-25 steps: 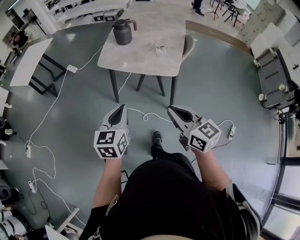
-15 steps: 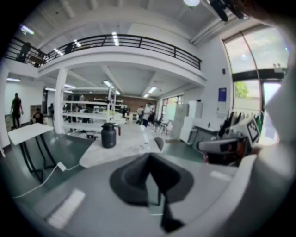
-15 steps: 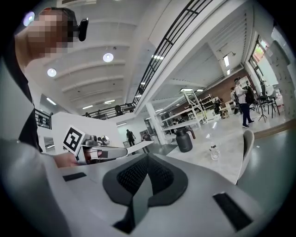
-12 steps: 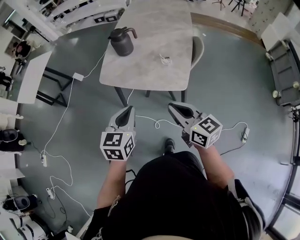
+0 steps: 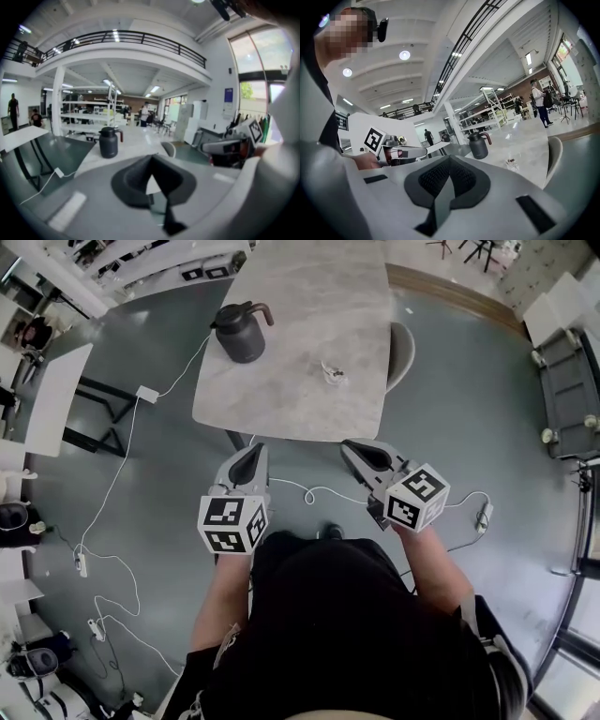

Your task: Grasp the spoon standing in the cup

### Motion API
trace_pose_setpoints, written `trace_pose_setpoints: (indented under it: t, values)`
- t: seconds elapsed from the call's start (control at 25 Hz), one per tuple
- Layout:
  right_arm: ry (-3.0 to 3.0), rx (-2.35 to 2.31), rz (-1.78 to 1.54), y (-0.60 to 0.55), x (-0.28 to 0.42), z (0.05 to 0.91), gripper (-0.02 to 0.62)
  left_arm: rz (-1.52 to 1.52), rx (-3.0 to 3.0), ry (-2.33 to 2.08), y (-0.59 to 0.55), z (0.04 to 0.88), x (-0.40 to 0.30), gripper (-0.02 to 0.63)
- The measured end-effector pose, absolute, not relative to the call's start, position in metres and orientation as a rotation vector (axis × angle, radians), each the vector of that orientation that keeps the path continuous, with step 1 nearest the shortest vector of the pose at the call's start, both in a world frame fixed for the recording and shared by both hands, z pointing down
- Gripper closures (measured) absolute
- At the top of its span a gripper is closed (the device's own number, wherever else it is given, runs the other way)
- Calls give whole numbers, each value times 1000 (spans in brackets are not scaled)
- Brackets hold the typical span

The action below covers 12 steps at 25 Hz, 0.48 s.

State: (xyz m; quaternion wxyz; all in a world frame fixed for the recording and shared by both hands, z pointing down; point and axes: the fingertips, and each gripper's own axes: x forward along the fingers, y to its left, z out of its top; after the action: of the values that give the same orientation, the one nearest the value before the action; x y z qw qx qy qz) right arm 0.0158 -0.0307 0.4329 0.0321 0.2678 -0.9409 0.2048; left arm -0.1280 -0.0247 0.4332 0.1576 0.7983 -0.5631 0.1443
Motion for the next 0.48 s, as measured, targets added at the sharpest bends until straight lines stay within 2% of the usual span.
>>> trace_pose_setpoints:
  t: [0.24, 0.48]
  values:
    - [-2819, 947, 625, -84, 5, 443, 600, 393, 2358, -1548, -87, 437, -148, 597]
    - [-2741, 1139, 612, -146, -35, 436, 600, 403, 2494, -1373, -164, 434, -176, 597]
